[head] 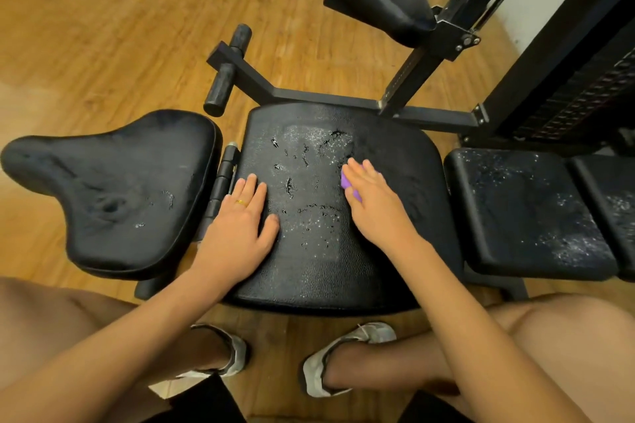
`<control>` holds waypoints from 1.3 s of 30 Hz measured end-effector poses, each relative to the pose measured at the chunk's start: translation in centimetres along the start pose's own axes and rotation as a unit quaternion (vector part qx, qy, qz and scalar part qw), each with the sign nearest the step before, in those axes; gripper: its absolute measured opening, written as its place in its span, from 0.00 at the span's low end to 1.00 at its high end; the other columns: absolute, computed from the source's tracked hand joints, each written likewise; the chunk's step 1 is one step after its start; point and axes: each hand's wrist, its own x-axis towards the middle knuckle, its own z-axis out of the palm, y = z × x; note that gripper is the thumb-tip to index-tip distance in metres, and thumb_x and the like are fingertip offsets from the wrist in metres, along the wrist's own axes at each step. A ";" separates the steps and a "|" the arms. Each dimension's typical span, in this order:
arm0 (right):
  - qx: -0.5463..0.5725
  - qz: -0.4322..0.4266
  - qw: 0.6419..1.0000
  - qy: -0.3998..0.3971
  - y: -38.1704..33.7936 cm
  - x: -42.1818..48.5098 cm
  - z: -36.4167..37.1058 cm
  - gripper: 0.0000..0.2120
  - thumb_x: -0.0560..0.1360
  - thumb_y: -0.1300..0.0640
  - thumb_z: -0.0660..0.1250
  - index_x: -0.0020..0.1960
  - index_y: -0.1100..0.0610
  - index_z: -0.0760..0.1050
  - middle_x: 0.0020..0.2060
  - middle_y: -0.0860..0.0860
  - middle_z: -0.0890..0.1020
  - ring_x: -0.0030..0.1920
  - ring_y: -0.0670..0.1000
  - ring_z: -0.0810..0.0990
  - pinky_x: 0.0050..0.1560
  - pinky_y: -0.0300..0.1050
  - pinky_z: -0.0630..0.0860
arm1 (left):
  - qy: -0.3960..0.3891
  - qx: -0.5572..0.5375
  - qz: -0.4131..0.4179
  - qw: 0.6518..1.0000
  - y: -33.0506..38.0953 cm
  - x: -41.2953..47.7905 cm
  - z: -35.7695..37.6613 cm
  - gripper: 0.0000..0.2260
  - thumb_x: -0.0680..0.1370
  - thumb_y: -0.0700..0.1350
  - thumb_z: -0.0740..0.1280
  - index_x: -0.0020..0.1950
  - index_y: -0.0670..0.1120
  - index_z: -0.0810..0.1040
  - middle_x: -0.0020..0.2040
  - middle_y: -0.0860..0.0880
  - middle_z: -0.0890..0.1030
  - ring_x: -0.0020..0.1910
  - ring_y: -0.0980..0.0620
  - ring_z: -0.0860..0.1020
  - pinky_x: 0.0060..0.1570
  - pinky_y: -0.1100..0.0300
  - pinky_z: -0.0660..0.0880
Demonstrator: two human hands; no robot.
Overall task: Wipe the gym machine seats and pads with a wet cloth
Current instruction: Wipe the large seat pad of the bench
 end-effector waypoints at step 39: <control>-0.004 0.013 0.999 0.029 1.3 8.7 -1.2 0.20 0.83 0.62 0.53 0.75 0.61 0.63 0.77 0.55 0.61 0.78 0.60 0.54 0.75 0.52 0.52 | -0.006 -0.021 0.001 1.000 -0.3 0.2 0.6 0.36 0.77 0.62 0.45 0.80 0.46 0.57 0.82 0.49 0.51 0.80 0.52 0.47 0.77 0.56 0.46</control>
